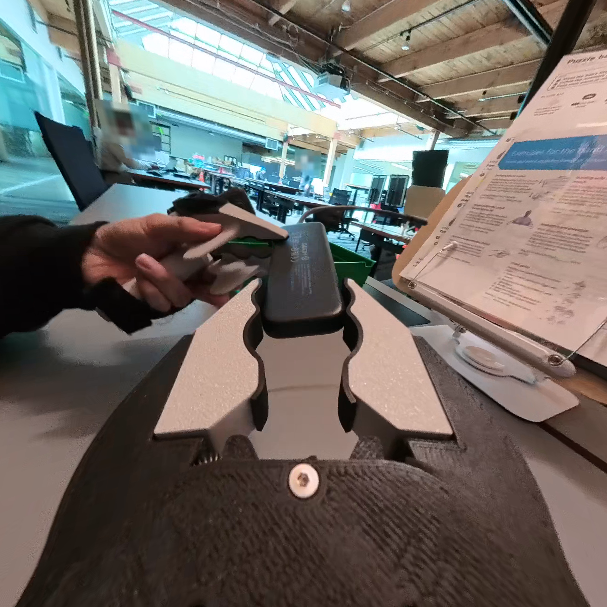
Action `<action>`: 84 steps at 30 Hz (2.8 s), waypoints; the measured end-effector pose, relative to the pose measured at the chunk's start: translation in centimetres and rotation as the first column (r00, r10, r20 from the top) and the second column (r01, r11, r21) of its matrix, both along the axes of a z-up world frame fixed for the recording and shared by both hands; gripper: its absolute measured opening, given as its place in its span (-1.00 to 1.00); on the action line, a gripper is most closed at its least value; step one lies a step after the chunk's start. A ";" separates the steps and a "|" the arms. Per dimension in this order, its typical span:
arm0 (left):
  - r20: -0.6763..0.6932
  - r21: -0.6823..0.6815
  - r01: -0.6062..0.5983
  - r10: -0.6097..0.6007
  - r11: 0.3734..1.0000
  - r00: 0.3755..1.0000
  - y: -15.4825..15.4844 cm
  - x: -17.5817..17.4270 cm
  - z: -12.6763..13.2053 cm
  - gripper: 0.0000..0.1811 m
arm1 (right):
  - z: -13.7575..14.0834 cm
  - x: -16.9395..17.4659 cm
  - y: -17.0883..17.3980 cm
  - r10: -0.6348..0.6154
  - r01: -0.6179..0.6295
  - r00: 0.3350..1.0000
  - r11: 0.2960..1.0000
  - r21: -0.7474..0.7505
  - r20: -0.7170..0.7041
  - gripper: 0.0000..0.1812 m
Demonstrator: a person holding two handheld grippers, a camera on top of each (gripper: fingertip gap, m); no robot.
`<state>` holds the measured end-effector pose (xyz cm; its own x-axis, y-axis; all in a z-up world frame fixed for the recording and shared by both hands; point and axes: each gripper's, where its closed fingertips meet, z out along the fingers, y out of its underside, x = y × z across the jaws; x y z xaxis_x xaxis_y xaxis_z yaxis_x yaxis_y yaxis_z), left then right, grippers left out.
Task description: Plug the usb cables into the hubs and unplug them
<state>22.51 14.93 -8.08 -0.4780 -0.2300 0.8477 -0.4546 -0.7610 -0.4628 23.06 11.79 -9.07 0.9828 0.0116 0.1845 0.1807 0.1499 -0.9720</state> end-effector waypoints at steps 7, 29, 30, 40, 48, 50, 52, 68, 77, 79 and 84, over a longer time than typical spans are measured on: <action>-0.081 0.032 0.006 -0.003 0.999 0.997 0.6 0.2 -0.5 -0.90 | 0.0 0.1 0.1 -0.041 0.041 0.998 0.999 0.011 0.042 -0.46; -0.119 0.070 -0.054 0.062 0.996 0.991 0.7 1.7 0.4 -0.90 | -1.3 0.9 1.5 -0.212 0.216 0.972 0.976 -0.027 0.102 -0.45; -0.119 0.079 -0.059 0.068 0.995 0.991 0.7 1.8 0.5 -0.91 | -1.4 1.0 1.5 -0.217 0.221 0.970 0.975 -0.029 0.105 -0.45; -0.113 0.066 -0.059 0.067 0.996 0.991 0.0 2.3 0.8 -0.90 | -0.3 1.8 0.7 -0.284 0.284 0.955 0.959 0.013 0.082 -0.44; -0.042 0.246 -0.088 0.101 0.965 0.994 -0.7 2.3 0.8 -0.58 | 1.1 1.6 0.0 -0.240 0.241 0.971 0.968 0.066 -0.010 -0.44; -0.029 0.238 -0.076 0.086 0.968 0.996 -1.0 2.2 0.9 -0.57 | 1.2 1.6 -0.1 -0.225 0.226 0.974 0.972 0.067 -0.017 -0.44; -0.036 0.220 -0.043 0.052 0.974 0.998 -1.3 2.1 0.6 -0.68 | 1.0 1.7 0.0 -0.223 0.223 0.975 0.973 0.056 -0.005 -0.44; 0.414 0.895 -0.390 0.074 -0.215 0.907 0.1 2.6 -1.7 -0.90 | 2.0 1.4 0.6 -0.054 0.078 0.969 0.993 0.089 -0.242 -0.21; 0.585 0.644 -0.514 -0.067 -0.566 0.808 -1.7 2.9 -2.0 -0.90 | 1.4 1.6 0.5 -0.077 0.097 0.968 0.992 0.076 -0.240 -0.50; 0.619 0.665 -0.563 -0.058 -0.490 0.783 -2.1 2.8 -1.4 -0.90 | 1.9 1.6 0.2 -0.066 0.088 0.969 0.993 0.083 -0.237 -0.50; 0.507 0.797 -0.567 0.279 0.209 0.816 -1.7 1.2 -0.3 -0.27 | 4.4 3.7 -2.7 0.090 0.061 0.892 0.948 0.314 -0.443 -0.50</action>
